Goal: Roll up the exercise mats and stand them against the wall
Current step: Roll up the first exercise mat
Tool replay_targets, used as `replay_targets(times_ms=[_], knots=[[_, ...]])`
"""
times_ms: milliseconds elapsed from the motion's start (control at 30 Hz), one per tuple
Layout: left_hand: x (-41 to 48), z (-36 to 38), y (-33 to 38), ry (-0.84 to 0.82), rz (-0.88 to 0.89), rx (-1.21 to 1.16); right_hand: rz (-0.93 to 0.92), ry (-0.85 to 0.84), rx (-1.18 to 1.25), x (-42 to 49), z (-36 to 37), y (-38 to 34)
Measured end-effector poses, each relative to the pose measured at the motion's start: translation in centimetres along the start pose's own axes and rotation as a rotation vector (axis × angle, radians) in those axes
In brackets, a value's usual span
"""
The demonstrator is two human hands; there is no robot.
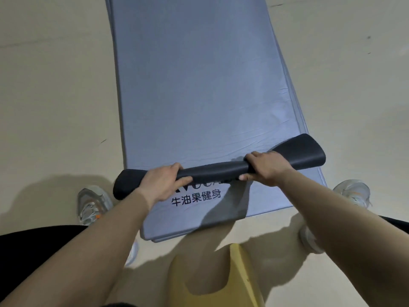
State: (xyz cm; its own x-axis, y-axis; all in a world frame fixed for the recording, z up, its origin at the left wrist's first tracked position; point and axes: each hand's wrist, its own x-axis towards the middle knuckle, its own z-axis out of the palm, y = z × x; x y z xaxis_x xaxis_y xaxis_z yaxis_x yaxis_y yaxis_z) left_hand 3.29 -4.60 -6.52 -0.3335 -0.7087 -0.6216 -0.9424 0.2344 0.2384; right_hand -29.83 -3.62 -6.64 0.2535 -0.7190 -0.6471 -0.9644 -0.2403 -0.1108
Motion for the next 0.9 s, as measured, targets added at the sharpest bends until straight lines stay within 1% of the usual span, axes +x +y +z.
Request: replay_targets(times_ms=[133, 167, 200, 233, 267, 333, 367, 400, 433, 467, 500, 567, 600, 633, 700, 767, 833, 900], knots=[[3.3, -3.7, -1.2, -0.15, -0.098, -0.12, 0.035, -0.095, 0.133, 3.1, -3.8, 1.0], [4.0, -4.0, -1.5, -0.153, -0.119, -0.115, 0.042, -0.104, 0.158, 4.0, -4.0, 1.3], [4.8, -4.1, -1.6, -0.122, -0.143, -0.076, 0.048, -0.103, 0.169, 4.9, -4.2, 1.7], [5.6, -4.0, -1.5, -0.039, -0.169, -0.003, 0.053, -0.085, 0.163, 5.8, -4.5, 2.1], [6.3, -3.8, -1.2, 0.086, -0.194, 0.071, 0.058, -0.047, 0.131, 6.7, -4.8, 2.4], [7.6, -3.0, 0.4, 0.429, -0.213, 0.132, 0.064, 0.111, 0.036, 8.4, -5.3, 2.8], [7.9, -2.5, 1.3, 0.592, -0.193, 0.098, 0.074, 0.21, 0.003, 9.1, -5.4, 2.8], [8.2, -1.8, 2.1, 0.714, -0.15, 0.039, 0.093, 0.292, -0.008, 9.6, -5.3, 2.6], [8.3, -0.8, 2.6, 0.754, -0.111, -0.021, 0.117, 0.357, -0.003, 10.0, -5.0, 2.2], [8.1, 0.2, 2.8, 0.708, -0.086, -0.046, 0.141, 0.414, 0.016, 10.2, -4.5, 1.7], [7.7, 1.1, 2.8, 0.628, -0.064, 0.006, 0.169, 0.477, 0.044, 10.4, -3.8, 1.2], [7.5, 1.8, 1.7, 0.458, -0.007, 0.188, 0.206, 0.629, 0.107, 10.3, -2.7, 0.4], [7.9, 1.6, 1.0, 0.405, 0.009, 0.234, 0.196, 0.688, 0.122, 10.0, -2.2, 0.4], [8.3, 1.1, 0.5, 0.389, 0.018, 0.241, 0.149, 0.699, 0.103, 9.4, -1.8, 0.5], [9.2, -0.1, 0.1, 0.41, 0.037, 0.227, 0.015, 0.606, -0.043, 8.4, -0.7, 1.0], [9.7, -0.9, 0.1, 0.421, 0.061, 0.221, -0.014, 0.47, -0.182, 8.0, -0.5, 1.4], [9.5, -1.7, 0.2, 0.374, 0.059, 0.181, 0.029, 0.387, -0.19, 8.4, -1.7, 1.1], [8.9, -3.2, 0.5, 0.256, 0.033, 0.131, 0.052, 0.271, -0.116, 8.3, -3.2, 0.6]])
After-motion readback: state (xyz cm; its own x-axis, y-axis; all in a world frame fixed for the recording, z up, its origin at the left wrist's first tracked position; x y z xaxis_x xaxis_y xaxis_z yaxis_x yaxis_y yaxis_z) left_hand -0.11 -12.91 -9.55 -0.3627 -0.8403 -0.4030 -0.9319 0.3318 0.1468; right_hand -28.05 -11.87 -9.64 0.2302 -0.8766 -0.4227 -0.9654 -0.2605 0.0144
